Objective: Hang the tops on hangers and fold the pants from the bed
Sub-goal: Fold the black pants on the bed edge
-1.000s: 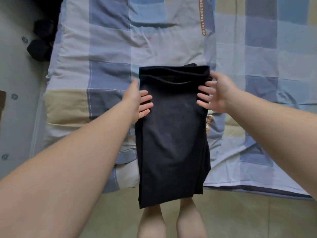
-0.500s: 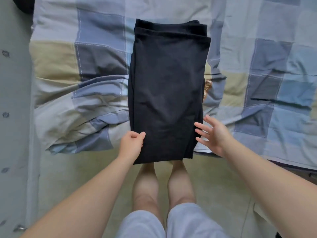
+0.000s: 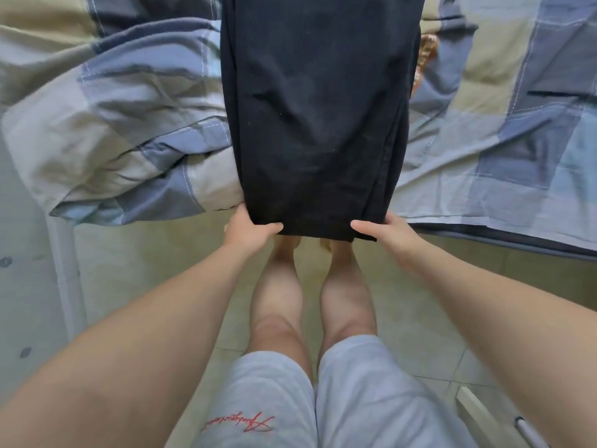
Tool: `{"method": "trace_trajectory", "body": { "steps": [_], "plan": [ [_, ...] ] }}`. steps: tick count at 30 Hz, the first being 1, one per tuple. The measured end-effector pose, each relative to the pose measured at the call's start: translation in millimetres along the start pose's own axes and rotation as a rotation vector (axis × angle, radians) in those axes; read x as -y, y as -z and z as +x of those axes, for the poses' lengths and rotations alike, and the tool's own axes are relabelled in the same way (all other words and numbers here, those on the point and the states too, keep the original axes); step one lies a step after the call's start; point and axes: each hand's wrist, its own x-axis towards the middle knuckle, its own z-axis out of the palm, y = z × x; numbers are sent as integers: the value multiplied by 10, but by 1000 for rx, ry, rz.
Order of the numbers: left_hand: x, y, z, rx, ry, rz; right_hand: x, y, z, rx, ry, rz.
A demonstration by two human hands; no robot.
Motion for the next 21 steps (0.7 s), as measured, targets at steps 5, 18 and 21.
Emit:
{"method": "trace_trajectory", "body": {
  "steps": [5,18,21],
  "plan": [
    [-8,17,-197,-37,5,135,-52,-84,-101,-58,-84,-20],
    [-289,437,-1119,217,63,-13,118,0,-1061,-159,-57,137],
    [-469,608,-1315,250,83,36,340,89,-1309,-148,-33,162]
  ]
}}
